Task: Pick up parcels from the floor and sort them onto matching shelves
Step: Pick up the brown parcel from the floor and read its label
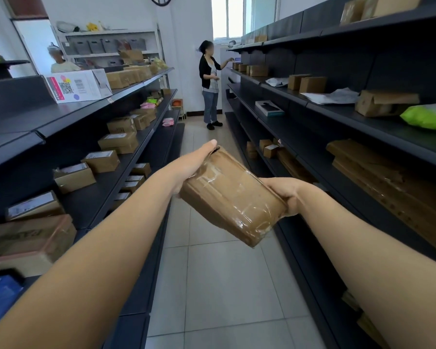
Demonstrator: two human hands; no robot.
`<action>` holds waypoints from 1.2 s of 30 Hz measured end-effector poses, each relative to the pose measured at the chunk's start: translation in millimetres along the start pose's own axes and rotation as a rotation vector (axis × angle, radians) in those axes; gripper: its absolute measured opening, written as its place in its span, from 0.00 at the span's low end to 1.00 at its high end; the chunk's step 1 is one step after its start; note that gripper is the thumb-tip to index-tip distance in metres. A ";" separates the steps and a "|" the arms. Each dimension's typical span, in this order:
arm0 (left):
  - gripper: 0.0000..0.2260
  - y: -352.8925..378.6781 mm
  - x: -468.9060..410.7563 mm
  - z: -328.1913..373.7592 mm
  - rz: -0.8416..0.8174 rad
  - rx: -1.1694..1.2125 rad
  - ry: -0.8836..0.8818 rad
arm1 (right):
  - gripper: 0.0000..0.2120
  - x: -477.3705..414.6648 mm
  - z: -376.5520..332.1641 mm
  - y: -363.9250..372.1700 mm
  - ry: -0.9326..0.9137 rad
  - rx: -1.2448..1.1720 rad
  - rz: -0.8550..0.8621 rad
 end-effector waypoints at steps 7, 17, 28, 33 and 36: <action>0.19 -3.9 -17.6 -25.7 0.045 0.203 -0.048 | 0.08 3.0 -16.6 8.6 -0.191 -0.258 0.085; 0.06 -8.7 -22.1 -52.0 0.060 0.442 0.003 | 0.31 -5.8 -24.0 28.5 -0.365 -0.242 0.134; 0.17 -24.2 -33.8 -40.6 0.199 0.447 0.229 | 0.23 -13.2 -34.3 38.9 -0.544 -0.220 0.161; 0.19 -32.2 -37.2 -33.1 0.299 0.420 0.352 | 0.16 -7.5 -52.1 44.3 -0.665 -0.222 0.185; 0.22 -39.9 -40.7 -30.3 0.401 0.398 0.423 | 0.19 -7.4 -62.2 48.3 -0.747 -0.198 0.219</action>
Point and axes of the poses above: each hand's wrist, its own x-axis away from the middle knuckle, its own y-axis out of the palm, z = x × y, the point moved 4 cm from there along -x, towards the middle knuckle, and after that the axes turned 8 degrees about -x, right-handed, at the moved point
